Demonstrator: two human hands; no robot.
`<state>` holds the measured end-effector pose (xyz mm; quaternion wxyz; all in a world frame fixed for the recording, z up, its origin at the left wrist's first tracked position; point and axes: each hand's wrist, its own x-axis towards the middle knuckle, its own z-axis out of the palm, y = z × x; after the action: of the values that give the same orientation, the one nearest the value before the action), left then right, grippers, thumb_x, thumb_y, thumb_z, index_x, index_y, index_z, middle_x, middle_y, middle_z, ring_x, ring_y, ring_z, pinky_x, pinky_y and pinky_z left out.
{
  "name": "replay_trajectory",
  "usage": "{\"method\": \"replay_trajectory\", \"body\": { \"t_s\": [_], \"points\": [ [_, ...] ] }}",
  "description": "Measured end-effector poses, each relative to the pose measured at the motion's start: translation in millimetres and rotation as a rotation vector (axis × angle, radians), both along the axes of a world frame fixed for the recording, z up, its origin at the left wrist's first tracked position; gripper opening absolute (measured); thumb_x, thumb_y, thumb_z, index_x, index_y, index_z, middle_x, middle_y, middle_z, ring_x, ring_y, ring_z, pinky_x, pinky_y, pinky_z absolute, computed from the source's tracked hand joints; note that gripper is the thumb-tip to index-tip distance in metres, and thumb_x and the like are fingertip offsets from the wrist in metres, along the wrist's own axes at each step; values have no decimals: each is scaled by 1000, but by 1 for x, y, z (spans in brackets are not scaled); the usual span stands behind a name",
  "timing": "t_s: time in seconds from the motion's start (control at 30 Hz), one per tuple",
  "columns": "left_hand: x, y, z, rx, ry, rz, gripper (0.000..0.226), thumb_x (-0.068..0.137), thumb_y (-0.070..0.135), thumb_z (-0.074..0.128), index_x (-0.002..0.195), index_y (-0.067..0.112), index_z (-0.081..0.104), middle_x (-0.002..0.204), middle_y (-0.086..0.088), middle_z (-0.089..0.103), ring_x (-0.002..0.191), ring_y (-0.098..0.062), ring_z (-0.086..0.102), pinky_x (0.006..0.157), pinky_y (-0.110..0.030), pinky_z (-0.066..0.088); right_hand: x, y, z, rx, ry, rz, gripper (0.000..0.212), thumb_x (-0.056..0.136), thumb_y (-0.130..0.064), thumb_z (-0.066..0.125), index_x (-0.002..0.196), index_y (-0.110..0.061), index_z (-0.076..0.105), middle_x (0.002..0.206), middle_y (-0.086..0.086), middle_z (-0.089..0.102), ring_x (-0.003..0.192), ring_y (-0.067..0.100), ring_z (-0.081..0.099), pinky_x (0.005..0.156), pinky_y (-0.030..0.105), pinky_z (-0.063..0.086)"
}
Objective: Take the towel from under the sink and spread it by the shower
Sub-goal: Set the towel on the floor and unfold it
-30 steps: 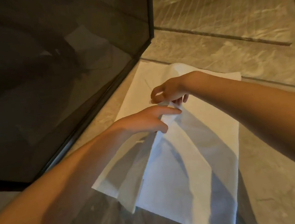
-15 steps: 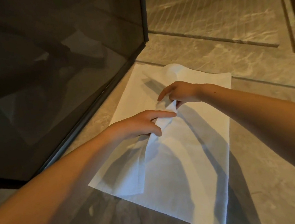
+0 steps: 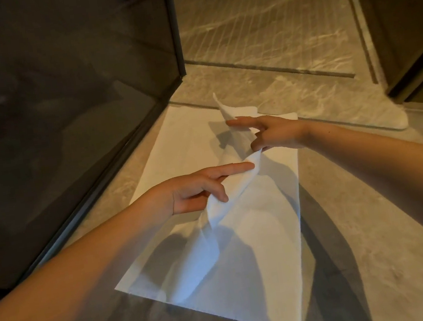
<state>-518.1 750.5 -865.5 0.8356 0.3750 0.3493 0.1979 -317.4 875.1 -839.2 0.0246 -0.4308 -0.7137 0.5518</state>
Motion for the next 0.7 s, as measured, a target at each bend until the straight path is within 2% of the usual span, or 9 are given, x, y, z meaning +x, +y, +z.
{"method": "replay_trajectory", "body": {
  "t_s": [0.07,0.17,0.27,0.33,0.4,0.43,0.5,0.7],
  "points": [
    [14,3,2,-23,-61,2,80,75,-17,50,141,28,52,146,-4,52,131,-28,51,98,-37,50,17,1,8,11,1,-1,81,84,6,57,146,-43,38,143,-19,33,119,5,52,68,11,53],
    [41,9,3,-52,-143,-15,78,77,-18,47,139,29,54,142,-4,55,128,-28,54,97,-36,51,46,2,19,52,-24,-17,82,84,4,59,146,-46,37,140,-24,31,102,-11,48,67,7,50],
    [71,16,4,-30,-160,-57,76,78,-15,47,136,33,58,140,1,58,126,-24,55,101,-35,49,81,0,27,90,-62,-58,84,84,2,62,145,-49,35,141,-25,31,94,-7,52,64,6,50],
    [97,21,5,-23,-153,-97,76,76,-13,49,135,34,58,140,2,57,124,-22,56,101,-35,46,109,-4,33,89,-72,-107,85,84,1,63,146,-49,34,148,-24,28,106,-2,50,63,6,50],
    [119,24,5,-24,-164,-113,78,74,-12,50,137,33,57,145,-1,52,123,-22,54,98,-33,45,133,-9,37,83,-73,-152,85,85,1,64,147,-47,33,155,-22,21,125,3,33,63,5,50],
    [133,24,5,-33,-174,-124,78,73,-12,50,137,32,57,147,-2,49,123,-22,53,97,-32,45,148,-12,38,75,-69,-180,85,85,1,64,147,-47,33,157,-21,19,128,3,26,63,5,50],
    [158,24,3,-53,-195,-143,78,72,-12,49,136,32,58,150,-4,46,122,-22,53,93,-31,47,177,-20,40,48,-48,-253,84,86,2,64,147,-47,33,158,-20,18,128,4,23,64,5,50],
    [227,24,0,-62,-199,-227,75,75,-12,50,136,32,57,148,-3,49,120,-23,57,89,-32,50,251,-42,35,-28,-1,-430,81,88,5,61,146,-47,37,156,-19,20,130,11,29,75,15,55]
  ]
}}
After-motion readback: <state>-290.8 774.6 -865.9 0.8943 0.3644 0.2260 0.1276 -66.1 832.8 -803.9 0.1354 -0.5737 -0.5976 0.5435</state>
